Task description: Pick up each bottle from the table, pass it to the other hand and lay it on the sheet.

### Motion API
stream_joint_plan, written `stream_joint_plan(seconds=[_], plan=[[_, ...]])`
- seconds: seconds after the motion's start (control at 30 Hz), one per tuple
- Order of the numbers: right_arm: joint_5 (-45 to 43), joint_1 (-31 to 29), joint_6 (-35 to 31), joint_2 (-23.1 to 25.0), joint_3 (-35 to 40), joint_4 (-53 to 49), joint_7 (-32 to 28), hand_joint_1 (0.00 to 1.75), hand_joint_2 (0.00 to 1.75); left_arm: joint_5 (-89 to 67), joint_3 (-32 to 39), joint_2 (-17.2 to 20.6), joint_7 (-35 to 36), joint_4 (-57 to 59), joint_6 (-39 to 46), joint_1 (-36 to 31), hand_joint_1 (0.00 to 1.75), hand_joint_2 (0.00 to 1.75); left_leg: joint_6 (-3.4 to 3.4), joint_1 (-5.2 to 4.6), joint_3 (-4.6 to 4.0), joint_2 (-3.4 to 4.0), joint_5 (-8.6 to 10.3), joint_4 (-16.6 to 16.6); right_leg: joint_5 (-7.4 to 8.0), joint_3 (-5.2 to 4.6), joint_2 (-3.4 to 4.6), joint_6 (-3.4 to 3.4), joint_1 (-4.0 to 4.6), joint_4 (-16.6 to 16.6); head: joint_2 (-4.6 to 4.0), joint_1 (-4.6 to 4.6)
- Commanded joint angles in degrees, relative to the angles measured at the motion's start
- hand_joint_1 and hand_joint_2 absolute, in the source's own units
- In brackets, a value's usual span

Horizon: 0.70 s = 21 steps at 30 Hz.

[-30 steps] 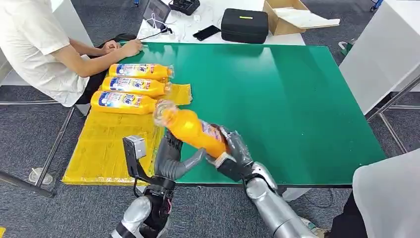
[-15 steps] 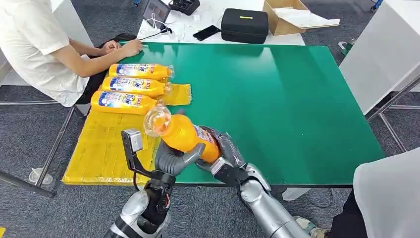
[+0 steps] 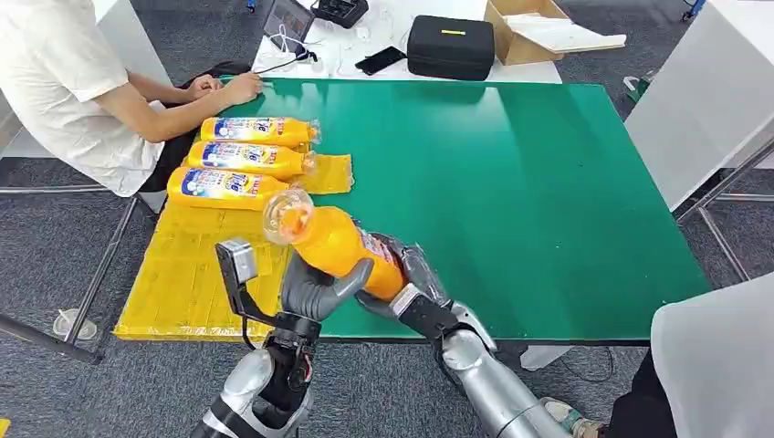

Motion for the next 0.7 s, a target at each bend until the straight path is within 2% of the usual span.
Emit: stream_joint_plan(seconds=[0.03,0.07,0.1,0.13,0.27,0.3,0.33,0.37,0.4,0.67,0.7], plan=[[-0.82,-0.37,1.57,0.67,1.35,3.87,1.05,1.34,1.75,-1.72,-1.45,1.28,-1.1,-0.77,1.85,-0.79,1.75,1.75,0.02,0.03,0.15,0.04,-0.06,-0.02,-0.04,0.16,-0.01,-0.07,0.05,-0.04,0.0,0.0],[-1.3,-0.11,1.62,0.87,1.06,3.59,1.19,1.13,1.75,-1.86,-1.44,1.31,-1.18,-0.93,2.01,-0.68,1.75,1.75,0.04,-0.01,0.28,0.03,-0.1,-0.04,-0.1,0.29,-0.06,-0.1,0.03,-0.03,0.0,0.0],[-1.57,0.01,1.63,0.91,0.91,3.31,1.32,0.1,1.75,-1.95,-1.37,1.37,-1.23,-1.07,2.15,-0.57,1.75,1.75,0.03,0.0,0.2,0.05,-0.07,-0.03,-0.07,0.2,-0.02,-0.08,0.03,-0.03,0.0,0.0],[-1.76,0.14,1.18,1.05,0.6,3.13,1.55,0.02,1.75,-2.02,-1.31,1.4,-1.29,-1.19,2.35,-0.49,1.75,1.75,0.04,0.0,0.32,0.05,-0.12,-0.03,-0.12,0.32,-0.04,-0.11,0.04,-0.03,0.0,0.0],[1.16,-0.23,-3.79,0.94,0.74,3.42,2.39,0.0,1.75,-2.42,-0.42,1.22,-1.74,-2.14,4.04,-0.41,1.75,1.75,0.04,-0.02,0.23,0.02,-0.08,-0.02,-0.1,0.23,-0.06,-0.09,0.01,-0.01,0.02,-0.02],[2.92,0.63,-11.16,1.91,-1.17,1.95,-1.14,0.0,1.75,-3.47,0.12,1.13,-2.63,-2.61,6.13,-0.43,1.75,1.75,0.04,0.0,0.29,0.05,-0.13,0.01,-0.12,0.29,-0.05,-0.12,0.04,0.01,0.0,0.02],[2.74,0.75,-12.35,2.46,-1.63,1.88,-1.79,0.0,1.75,-3.68,0.35,1.18,-2.71,-3.02,6.79,-0.62,1.75,1.75,0.02,0.0,0.08,0.04,-0.04,-0.01,-0.04,0.08,-0.02,-0.07,0.02,-0.01,0.0,0.0],[2.71,0.9,-12.43,2.44,-1.57,1.25,-1.62,0.0,1.75,-3.66,0.46,1.24,-2.45,-3.41,6.94,-0.62,1.75,1.75,0.03,-0.02,0.23,0.08,-0.11,0.0,-0.11,0.21,0.0,-0.1,0.01,0.02,0.0,-0.02],[3.13,1.93,-18.0,3.22,-3.47,-1.0,-2.32,0.0,1.75,-4.73,1.29,1.03,-2.48,-3.71,9.89,-0.54,1.75,1.75,0.02,-0.01,0.18,0.1,-0.09,0.0,-0.08,0.16,0.02,-0.1,0.02,0.02,0.0,0.0],[3.09,2.03,-18.0,2.85,-3.31,-1.74,-2.25,0.0,1.75,-4.71,1.4,1.29,-2.39,-4.12,10.01,-0.6,1.75,1.75,0.02,-0.01,0.1,0.03,-0.04,-0.02,-0.04,0.1,-0.03,-0.07,0.02,-0.02,0.0,0.0],[4.36,2.72,-25.41,4.0,-5.76,-2.46,-3.4,0.0,0.0,-4.42,2.14,1.01,-2.58,-4.2,11.59,-0.39,1.75,1.75,0.05,-0.02,0.22,0.03,-0.09,0.0,-0.1,0.22,-0.06,-0.1,0.02,0.01,0.0,0.0]])
